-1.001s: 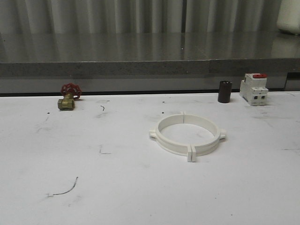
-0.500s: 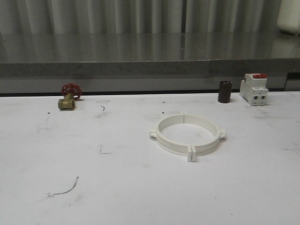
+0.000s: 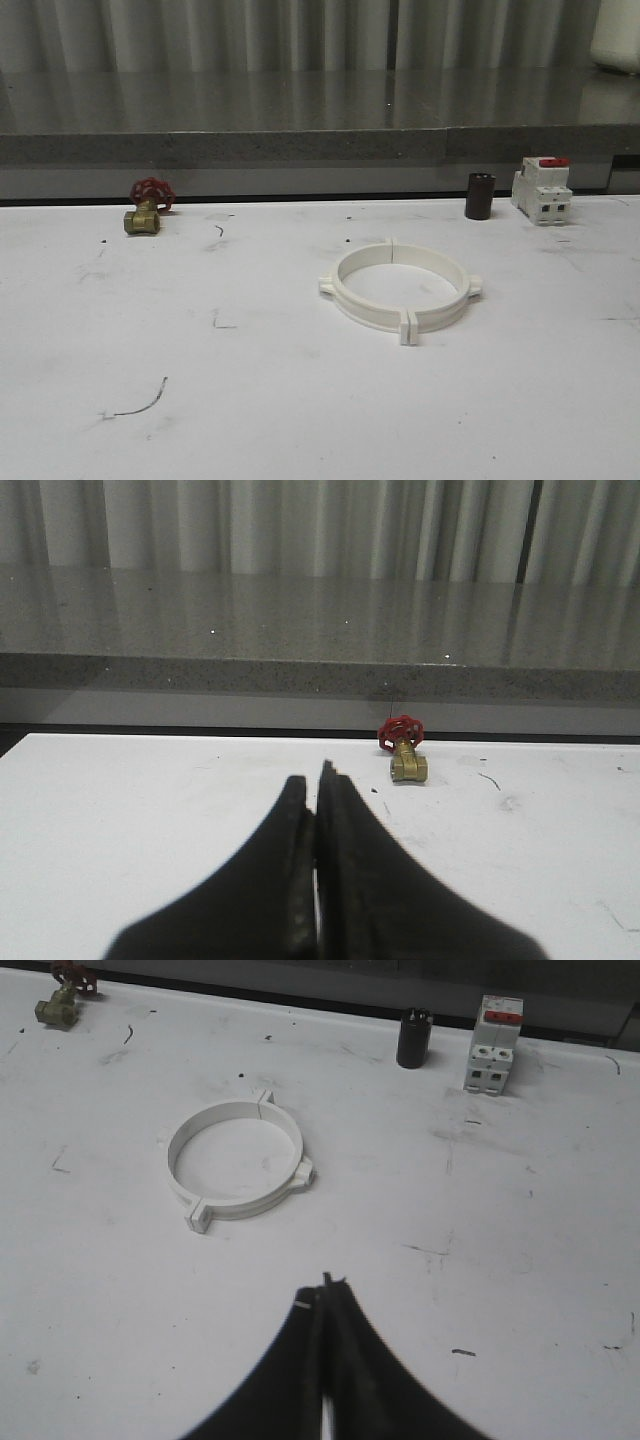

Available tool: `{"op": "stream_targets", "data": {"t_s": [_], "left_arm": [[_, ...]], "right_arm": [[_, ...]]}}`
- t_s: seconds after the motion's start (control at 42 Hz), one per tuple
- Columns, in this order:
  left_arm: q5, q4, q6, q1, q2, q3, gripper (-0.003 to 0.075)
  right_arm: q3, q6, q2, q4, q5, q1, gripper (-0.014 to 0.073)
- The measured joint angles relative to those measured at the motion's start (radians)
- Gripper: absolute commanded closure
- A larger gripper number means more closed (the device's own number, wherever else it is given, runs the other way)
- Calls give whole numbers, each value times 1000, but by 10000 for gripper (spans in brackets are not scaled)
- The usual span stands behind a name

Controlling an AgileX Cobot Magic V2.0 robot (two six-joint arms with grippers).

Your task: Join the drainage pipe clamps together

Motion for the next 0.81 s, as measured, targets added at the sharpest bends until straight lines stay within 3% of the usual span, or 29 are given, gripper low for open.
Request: {"op": "stream_targets", "data": {"t_s": [0.81], "left_arm": [[-37,50,0,-14,0,0,741]], "right_arm": [[0,0,0,0,0,0,662]]}}
